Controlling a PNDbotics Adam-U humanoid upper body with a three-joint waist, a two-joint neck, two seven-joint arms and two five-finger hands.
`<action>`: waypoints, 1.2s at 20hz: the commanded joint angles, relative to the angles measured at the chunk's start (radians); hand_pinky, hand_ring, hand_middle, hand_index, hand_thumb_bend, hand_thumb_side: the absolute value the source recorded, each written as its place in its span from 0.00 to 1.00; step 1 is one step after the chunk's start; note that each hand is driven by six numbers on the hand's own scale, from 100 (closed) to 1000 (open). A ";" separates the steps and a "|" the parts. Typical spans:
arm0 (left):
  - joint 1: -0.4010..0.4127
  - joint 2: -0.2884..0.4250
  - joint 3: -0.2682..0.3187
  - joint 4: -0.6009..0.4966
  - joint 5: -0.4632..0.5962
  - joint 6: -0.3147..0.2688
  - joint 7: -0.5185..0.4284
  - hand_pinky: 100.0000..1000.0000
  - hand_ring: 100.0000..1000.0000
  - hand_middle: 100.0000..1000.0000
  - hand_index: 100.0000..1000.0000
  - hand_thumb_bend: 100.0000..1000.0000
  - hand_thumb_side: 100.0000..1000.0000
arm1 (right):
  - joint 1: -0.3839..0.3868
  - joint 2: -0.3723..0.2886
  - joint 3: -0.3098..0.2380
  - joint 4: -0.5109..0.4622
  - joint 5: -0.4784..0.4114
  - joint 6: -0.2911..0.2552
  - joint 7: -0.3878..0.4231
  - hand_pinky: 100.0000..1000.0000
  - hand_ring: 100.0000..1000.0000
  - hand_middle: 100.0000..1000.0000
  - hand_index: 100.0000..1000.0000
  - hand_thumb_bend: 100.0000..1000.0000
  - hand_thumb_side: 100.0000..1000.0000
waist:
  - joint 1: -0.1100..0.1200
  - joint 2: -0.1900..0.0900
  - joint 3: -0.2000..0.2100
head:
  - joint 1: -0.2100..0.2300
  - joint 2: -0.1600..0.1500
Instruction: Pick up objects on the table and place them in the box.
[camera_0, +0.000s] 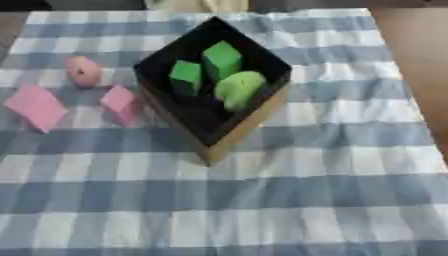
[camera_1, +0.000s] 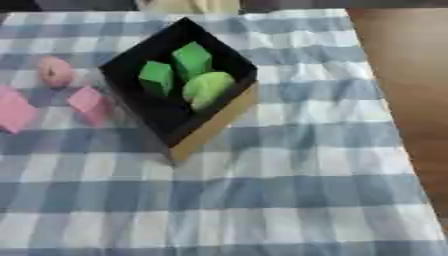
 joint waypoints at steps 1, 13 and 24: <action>-0.022 0.086 -0.023 0.070 -0.050 -0.018 -0.049 0.91 0.89 0.82 0.91 0.25 0.57 | 0.004 -0.033 -0.006 -0.020 -0.012 -0.080 0.073 0.94 1.00 0.44 0.99 0.00 0.47 | 0.013 -0.034 0.003 | -0.007 0.009; -0.177 0.120 -0.001 0.392 -0.178 -0.196 -0.603 0.93 0.92 0.89 0.93 0.49 0.37 | 0.033 -0.036 -0.004 -0.020 -0.004 -0.092 0.074 0.94 1.00 0.43 0.99 0.00 0.47 | 0.013 -0.055 0.026 | -0.031 0.037; -0.301 0.096 -0.072 0.388 -0.242 -0.274 -0.666 0.92 0.89 0.82 0.91 0.58 0.09 | 0.046 -0.034 0.003 -0.020 -0.005 -0.100 0.084 0.94 1.00 0.43 0.99 0.00 0.47 | 0.004 -0.063 0.037 | -0.029 0.040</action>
